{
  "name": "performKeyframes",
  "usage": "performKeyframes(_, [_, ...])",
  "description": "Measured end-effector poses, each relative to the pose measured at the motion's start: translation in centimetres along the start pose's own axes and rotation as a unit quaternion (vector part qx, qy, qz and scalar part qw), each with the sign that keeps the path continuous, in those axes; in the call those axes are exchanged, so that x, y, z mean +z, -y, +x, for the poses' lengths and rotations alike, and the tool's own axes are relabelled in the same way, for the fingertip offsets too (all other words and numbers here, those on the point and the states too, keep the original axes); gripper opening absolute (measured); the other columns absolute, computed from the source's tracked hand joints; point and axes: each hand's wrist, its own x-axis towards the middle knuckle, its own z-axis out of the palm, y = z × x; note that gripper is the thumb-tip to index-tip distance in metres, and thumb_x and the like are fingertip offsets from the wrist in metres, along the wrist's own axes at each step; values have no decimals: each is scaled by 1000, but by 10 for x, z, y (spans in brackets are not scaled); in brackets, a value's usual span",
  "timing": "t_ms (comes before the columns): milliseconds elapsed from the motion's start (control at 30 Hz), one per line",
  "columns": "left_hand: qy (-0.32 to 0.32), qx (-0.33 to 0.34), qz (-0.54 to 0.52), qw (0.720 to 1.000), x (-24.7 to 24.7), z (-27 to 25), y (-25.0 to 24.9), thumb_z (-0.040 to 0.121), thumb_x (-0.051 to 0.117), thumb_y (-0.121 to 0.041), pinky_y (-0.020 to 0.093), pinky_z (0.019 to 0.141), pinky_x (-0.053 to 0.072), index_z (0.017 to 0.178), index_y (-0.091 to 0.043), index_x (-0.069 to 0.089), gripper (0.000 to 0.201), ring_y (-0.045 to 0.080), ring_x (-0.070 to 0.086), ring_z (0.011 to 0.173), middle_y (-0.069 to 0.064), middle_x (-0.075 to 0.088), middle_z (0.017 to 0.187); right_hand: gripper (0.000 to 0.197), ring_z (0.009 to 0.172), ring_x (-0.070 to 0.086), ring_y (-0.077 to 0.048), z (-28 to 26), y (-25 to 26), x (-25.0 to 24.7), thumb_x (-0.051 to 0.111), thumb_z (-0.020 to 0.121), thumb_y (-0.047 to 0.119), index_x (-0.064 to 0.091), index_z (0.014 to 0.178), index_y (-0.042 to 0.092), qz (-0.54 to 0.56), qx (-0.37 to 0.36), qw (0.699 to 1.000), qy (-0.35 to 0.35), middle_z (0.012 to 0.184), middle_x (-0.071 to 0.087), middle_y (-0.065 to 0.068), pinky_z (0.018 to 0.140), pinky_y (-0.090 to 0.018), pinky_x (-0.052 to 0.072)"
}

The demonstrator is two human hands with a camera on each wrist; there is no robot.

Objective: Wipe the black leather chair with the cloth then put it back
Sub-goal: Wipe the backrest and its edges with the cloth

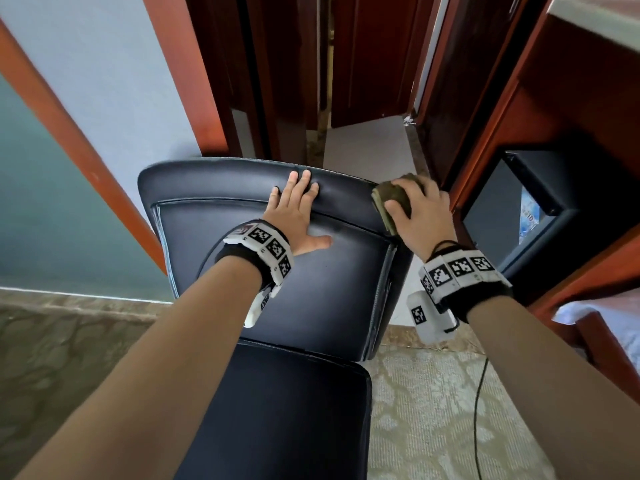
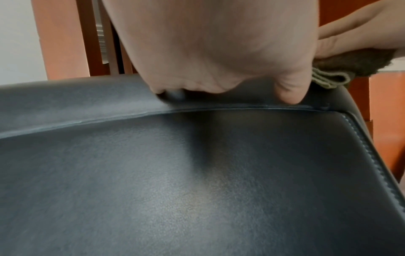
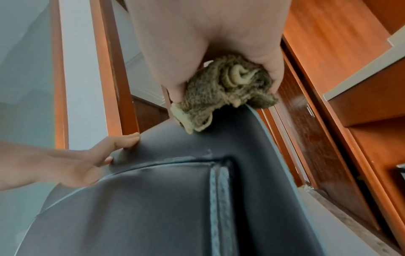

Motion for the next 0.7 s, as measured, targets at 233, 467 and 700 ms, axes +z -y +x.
performKeyframes(233, [13,22,13,1000,-1,1,7,83,49,-63,44,116,-5,149,-14,-8,101,21,-21,142,3,-21,155,42,125,29,-35,18,34,9,46,94,39,41,135,29,-108,-39,992,43,145,29,-4,100,-48,29])
performKeyframes(467, [16,45,28,998,1,2,12,84,46,-65,44,116,-4,149,-14,-10,100,21,-21,142,4,-23,155,45,118,37,-41,-6,3,7,51,88,37,50,130,22,-41,-33,998,-22,141,36,-13,103,-48,31])
performKeyframes(700, [22,49,17,998,3,5,14,83,44,-67,48,115,-6,148,-13,-11,102,23,-23,141,5,-25,154,42,124,32,-39,6,27,14,50,92,34,46,132,23,-87,16,996,-15,145,32,-9,100,-52,32])
